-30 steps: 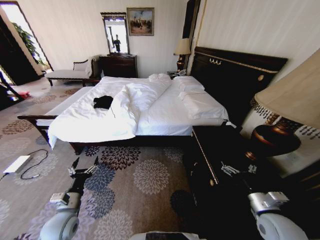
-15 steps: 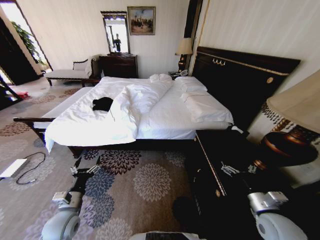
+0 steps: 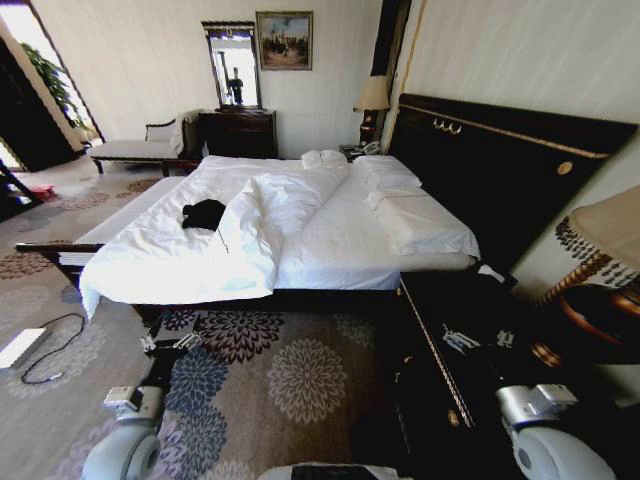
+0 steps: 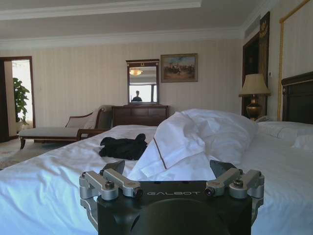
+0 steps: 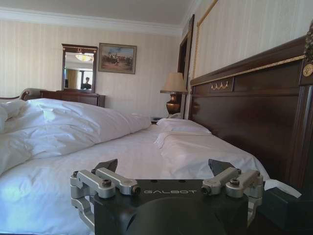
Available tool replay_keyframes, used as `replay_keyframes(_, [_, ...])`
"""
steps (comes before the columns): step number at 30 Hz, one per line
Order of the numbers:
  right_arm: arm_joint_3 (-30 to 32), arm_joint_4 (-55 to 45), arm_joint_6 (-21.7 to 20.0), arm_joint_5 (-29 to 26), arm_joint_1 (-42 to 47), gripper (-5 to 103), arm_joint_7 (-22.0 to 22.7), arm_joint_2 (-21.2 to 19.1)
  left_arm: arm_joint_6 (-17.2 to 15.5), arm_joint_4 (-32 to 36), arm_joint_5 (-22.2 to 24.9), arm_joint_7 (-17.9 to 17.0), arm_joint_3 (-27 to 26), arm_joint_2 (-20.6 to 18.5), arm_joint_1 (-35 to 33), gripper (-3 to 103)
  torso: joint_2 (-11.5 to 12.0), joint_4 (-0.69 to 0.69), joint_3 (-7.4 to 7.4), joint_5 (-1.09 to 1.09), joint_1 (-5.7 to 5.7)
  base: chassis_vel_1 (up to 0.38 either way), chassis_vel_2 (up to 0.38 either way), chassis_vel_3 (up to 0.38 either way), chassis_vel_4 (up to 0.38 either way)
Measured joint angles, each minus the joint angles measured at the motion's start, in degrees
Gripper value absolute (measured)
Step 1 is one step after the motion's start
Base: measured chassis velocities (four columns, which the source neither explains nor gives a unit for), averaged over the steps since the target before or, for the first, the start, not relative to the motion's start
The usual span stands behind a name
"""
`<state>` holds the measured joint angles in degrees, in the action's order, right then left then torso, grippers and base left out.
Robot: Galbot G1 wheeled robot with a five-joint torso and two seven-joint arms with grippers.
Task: Fold the clothes on the bed.
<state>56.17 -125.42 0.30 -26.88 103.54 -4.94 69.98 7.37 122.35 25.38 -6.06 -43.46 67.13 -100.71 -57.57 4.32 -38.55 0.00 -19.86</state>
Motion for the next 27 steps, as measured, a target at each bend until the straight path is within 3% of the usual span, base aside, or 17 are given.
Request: replay_keyframes(27, [-0.29, 0.30, -0.33, -0.77, 0.30, 100, -0.38, 0.80, 0.62, 0.31, 0.43, -0.15, -0.32, 0.67, -1.37, 100, 0.00, 0.00, 0.00, 0.00, -0.01, -0.180, 0.181, 0.180, -0.179])
